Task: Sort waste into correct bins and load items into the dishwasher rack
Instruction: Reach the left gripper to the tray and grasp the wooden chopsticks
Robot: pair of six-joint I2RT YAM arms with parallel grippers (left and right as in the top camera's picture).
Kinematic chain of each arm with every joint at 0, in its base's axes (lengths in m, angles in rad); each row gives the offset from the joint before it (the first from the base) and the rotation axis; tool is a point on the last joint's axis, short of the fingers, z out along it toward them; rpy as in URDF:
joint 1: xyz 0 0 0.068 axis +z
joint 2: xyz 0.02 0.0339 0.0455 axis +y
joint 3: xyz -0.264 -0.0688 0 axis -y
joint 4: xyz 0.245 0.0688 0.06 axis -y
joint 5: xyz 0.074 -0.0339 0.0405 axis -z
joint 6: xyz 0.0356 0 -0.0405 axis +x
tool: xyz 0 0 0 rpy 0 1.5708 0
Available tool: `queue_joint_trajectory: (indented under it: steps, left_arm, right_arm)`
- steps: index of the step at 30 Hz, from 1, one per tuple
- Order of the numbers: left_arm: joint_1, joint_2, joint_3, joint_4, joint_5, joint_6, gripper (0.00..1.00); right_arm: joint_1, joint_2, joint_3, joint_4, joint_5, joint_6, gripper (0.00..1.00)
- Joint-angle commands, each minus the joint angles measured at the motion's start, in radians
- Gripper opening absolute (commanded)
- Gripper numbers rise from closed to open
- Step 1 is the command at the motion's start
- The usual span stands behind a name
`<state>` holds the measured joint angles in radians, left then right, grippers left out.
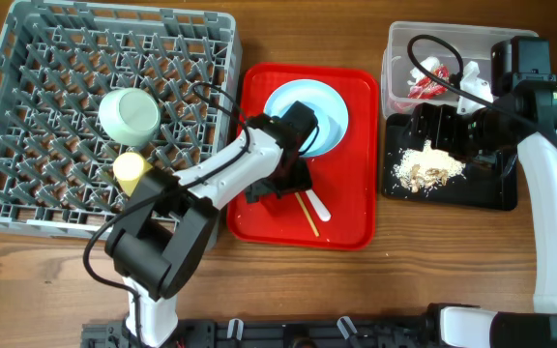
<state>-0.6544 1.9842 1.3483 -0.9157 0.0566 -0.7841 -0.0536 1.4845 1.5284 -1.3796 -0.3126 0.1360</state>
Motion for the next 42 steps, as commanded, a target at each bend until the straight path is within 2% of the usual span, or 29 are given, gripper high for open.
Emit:
queue_joint_trajectory:
  steps: [1, 9, 12, 15, 17, 21, 25, 27, 42]
  left_arm:
    - [-0.025, 0.011, -0.023, 0.03, -0.013, -0.014, 0.89]
    - [-0.041, 0.012, -0.071, 0.058, -0.018, -0.018, 0.86]
    - [-0.041, 0.012, -0.073, 0.057, -0.018, -0.018, 0.77]
    - [-0.041, 0.012, -0.073, 0.058, -0.018, -0.018, 0.57]
    - [-0.041, 0.012, -0.073, 0.058, -0.018, -0.018, 0.54]
    - [-0.041, 0.012, -0.073, 0.061, -0.018, -0.018, 0.38]
    - [-0.041, 0.012, -0.073, 0.068, -0.018, -0.018, 0.35]
    - [-0.041, 0.012, -0.073, 0.077, -0.018, -0.018, 0.29]
    - [-0.042, 0.027, -0.083, 0.098, -0.025, -0.018, 0.35]
  right_arm:
    - [-0.003, -0.003, 0.01, -0.002, 0.006, -0.005, 1.0]
    - [-0.003, -0.003, 0.01, -0.01, 0.006, -0.005, 1.0]
    - [-0.003, -0.003, 0.01, -0.014, 0.006, -0.005, 1.0]
    - [-0.003, -0.003, 0.01, -0.016, 0.006, -0.005, 1.0]
    - [-0.003, -0.003, 0.01, -0.017, 0.006, -0.005, 0.99]
    - [-0.003, -0.003, 0.01, -0.017, 0.006, -0.005, 1.0]
    - [-0.003, -0.003, 0.01, -0.018, 0.006, -0.005, 0.99]
    - [-0.003, -0.003, 0.01, -0.021, 0.006, -0.005, 1.0]
    - [-0.003, -0.003, 0.01, -0.032, 0.005, -0.002, 0.99]
